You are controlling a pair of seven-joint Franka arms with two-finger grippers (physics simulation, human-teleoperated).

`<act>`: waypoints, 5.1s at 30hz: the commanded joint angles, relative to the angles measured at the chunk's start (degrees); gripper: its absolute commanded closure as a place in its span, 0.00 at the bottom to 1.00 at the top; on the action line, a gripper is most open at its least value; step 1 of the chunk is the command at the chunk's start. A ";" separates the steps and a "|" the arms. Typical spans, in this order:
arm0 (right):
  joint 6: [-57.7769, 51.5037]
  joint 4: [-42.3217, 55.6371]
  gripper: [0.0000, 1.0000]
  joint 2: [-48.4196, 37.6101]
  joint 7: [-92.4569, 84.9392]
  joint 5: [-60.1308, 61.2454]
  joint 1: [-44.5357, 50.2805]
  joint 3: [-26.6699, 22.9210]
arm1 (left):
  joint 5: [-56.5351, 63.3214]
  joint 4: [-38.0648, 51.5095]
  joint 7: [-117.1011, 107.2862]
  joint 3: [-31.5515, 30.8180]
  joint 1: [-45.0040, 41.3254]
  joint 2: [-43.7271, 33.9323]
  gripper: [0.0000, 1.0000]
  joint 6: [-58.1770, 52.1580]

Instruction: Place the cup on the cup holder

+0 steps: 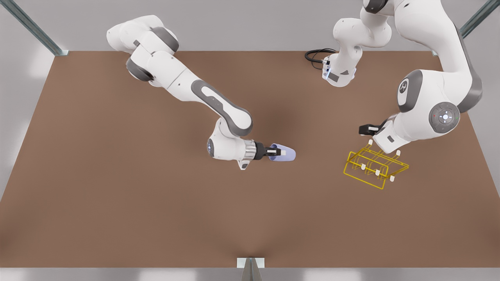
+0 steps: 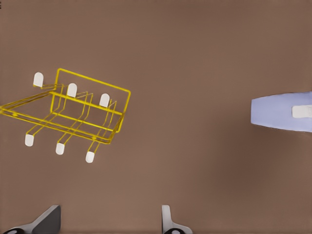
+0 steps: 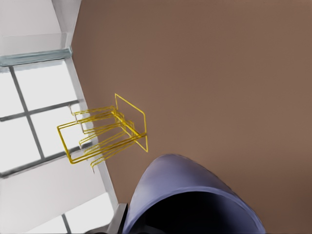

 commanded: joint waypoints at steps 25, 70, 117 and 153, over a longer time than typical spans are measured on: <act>11.37 -15.35 0.23 -5.87 3.82 -4.15 -5.96 -0.41 | 0.05 -0.06 -0.07 0.02 0.00 0.22 0.00 0.03; -46.38 -17.82 0.00 -43.40 -6.38 -60.76 -24.17 -31.96 | -9.18 -22.65 -139.46 -7.02 -16.09 21.40 0.00 64.10; -46.38 -17.82 0.00 -42.97 -6.38 -60.67 -24.26 -32.05 | 16.66 -9.20 -108.44 65.14 -65.22 48.47 0.31 25.78; -46.38 -17.38 0.00 -42.70 -6.38 -60.58 -24.34 -32.05 | 22.64 -24.58 -109.40 64.26 -66.27 53.48 0.26 40.46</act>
